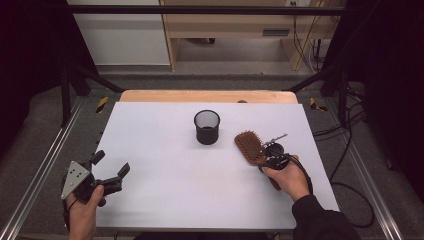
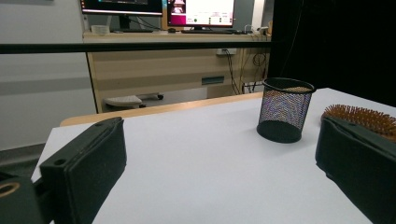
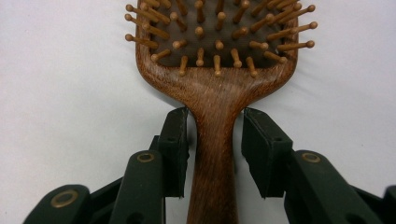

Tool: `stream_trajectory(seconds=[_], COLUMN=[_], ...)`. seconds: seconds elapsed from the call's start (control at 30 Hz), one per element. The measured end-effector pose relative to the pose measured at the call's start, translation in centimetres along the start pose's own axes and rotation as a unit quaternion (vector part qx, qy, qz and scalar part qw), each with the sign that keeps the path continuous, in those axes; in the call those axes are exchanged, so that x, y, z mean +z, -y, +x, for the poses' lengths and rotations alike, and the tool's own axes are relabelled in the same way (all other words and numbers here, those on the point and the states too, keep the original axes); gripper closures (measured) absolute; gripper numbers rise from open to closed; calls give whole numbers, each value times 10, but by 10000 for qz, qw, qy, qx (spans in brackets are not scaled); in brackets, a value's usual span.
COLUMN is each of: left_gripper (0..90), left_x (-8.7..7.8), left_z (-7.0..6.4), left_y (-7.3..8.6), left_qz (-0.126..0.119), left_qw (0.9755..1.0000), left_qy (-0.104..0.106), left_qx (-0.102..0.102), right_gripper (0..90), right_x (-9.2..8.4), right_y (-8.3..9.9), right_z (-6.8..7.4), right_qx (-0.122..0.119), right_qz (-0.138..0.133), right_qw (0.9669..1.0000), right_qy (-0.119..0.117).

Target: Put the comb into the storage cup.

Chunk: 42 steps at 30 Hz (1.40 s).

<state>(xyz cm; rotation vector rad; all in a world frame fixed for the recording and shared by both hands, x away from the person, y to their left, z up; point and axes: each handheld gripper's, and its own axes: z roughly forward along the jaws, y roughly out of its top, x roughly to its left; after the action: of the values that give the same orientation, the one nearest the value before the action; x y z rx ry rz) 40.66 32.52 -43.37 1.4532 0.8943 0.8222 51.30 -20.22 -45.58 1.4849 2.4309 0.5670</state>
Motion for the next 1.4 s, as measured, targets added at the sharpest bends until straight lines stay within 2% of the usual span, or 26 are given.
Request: stream_trajectory(seconds=[0.17, 0.3, 0.43, 0.67, 0.87, 0.9, 1.0, 1.13, 1.2, 1.4], left_gripper=[23, 23, 23, 24, 24, 24, 24, 25, 25, 24], left_x=[0, 0, 1, 1, 1, 1, 0, 1, 0, 0], left_z=[0, 0, 0, -1, 0, 0, 2, 2, 1, 1], left_y=[0, 0, 0, 1, 1, 1, 1, 0, 0, 0], left_qz=[8, 5, 21, 33, 34, 35, 14, -16, -7, 1], left_qw=[10000, 10000, 10000, 10000, 10000, 10000, 10000, 10000, 10000, 10000], left_qy=[8, 11, 28, 43, 32, 29, 14, 26, 22, 2], left_qx=[0, -8, 1, 14, -7, -9, -39, -55, -33, -22], right_gripper=[637, 714, 721, 725, 727, 727, 727, 727, 727, 727], right_x=[0, 0, 0, 0, 0, 0, -1, -5, -9, -25], right_y=[-1, -1, -3, -5, -6, -5, -1, 5, 8, 16], right_z=[-2, -7, -10, -10, -10, -9, -9, -12, -14, -15], right_qx=[-26, -28, -66, -60, -159, -213, -171, -210, -160, -127], right_qz=[68, 70, 140, 213, 209, 181, 46, -229, -355, -948], right_qw=[10000, 9999, 9997, 9995, 9994, 9994, 9996, 9993, 9990, 9950], right_qy=[-58, -116, -202, -230, -209, -204, -218, -184, -240, -288])
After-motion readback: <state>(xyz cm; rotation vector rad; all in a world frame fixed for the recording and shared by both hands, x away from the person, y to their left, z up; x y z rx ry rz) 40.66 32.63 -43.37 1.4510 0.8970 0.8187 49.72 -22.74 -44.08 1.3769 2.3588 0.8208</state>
